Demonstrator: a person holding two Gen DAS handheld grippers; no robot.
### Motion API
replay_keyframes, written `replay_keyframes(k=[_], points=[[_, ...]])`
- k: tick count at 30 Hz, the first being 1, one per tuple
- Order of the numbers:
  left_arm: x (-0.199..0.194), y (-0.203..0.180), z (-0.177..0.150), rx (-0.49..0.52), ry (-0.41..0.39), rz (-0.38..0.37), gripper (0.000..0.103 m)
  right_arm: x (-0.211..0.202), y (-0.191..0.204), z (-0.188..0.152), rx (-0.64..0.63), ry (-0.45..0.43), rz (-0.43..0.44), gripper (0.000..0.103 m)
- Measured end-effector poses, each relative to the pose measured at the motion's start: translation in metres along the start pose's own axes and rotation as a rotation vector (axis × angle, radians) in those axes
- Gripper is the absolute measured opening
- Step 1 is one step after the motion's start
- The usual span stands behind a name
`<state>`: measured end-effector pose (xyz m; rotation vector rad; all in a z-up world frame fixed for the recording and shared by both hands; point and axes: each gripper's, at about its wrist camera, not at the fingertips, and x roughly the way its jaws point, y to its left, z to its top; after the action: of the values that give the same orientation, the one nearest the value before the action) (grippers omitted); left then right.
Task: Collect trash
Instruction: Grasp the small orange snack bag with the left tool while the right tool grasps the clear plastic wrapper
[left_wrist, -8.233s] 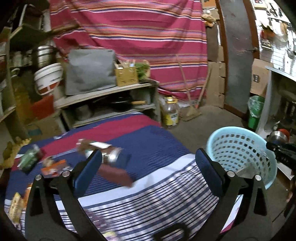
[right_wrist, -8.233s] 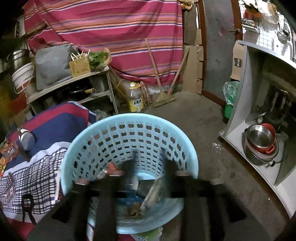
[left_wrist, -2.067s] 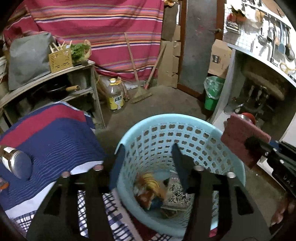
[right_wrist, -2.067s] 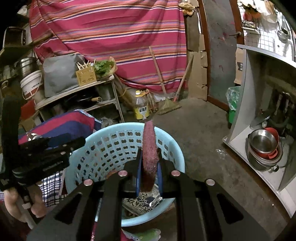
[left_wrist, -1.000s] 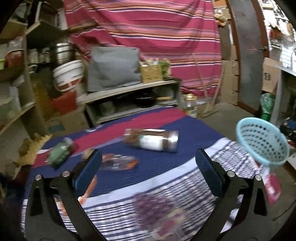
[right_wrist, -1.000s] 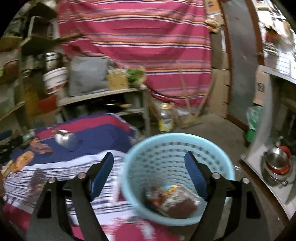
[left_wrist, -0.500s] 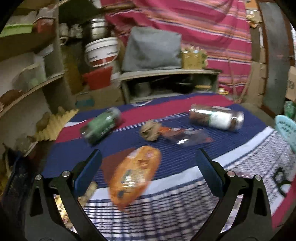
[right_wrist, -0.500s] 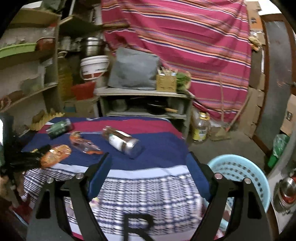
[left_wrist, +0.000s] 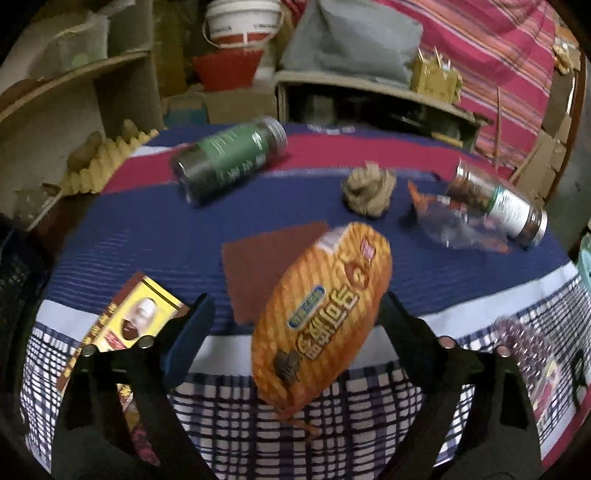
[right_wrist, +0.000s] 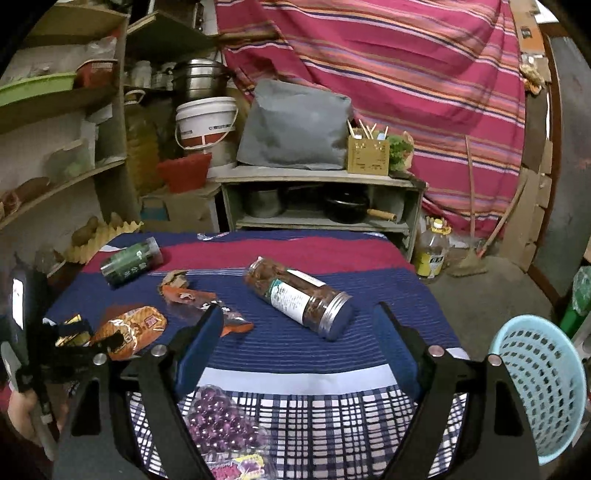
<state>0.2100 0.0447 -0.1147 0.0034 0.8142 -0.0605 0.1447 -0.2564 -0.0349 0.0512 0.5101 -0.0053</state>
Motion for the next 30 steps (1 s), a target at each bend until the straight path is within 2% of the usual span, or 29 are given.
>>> replay_keyframes(k=[3, 8, 11, 12, 16, 19, 21, 27, 30], points=[[0.009, -0.005, -0.001, 0.021, 0.038, 0.001, 0.085, 0.01, -0.006, -0.009, 0.0, 0.034, -0.004, 0.081], [0.018, -0.003, -0.002, 0.009, 0.075, 0.026, 0.075, 0.02, -0.01, -0.009, -0.057, 0.044, -0.028, 0.081], [0.015, 0.0, 0.0, -0.003, 0.065, 0.073, 0.05, 0.029, -0.013, -0.011, -0.049, 0.062, -0.02, 0.081], [0.014, 0.004, 0.002, -0.012, 0.063, 0.077, 0.034, 0.033, -0.014, -0.012, -0.045, 0.076, -0.013, 0.081], [0.01, 0.014, 0.008, -0.051, 0.069, 0.062, 0.017, 0.042, -0.008, -0.019, -0.074, 0.104, 0.004, 0.081], [0.0, 0.015, 0.014, -0.056, 0.044, 0.059, 0.005, 0.046, -0.001, -0.023, -0.092, 0.119, 0.018, 0.081], [-0.01, 0.016, 0.018, -0.062, 0.022, 0.049, 0.0, 0.046, 0.003, -0.024, -0.104, 0.123, 0.022, 0.081], [-0.041, 0.016, 0.039, -0.054, -0.109, 0.065, 0.0, 0.047, 0.01, -0.025, -0.111, 0.132, 0.036, 0.081], [-0.044, 0.02, 0.048, -0.061, -0.142, 0.078, 0.0, 0.05, 0.018, -0.025, -0.113, 0.14, 0.049, 0.081]])
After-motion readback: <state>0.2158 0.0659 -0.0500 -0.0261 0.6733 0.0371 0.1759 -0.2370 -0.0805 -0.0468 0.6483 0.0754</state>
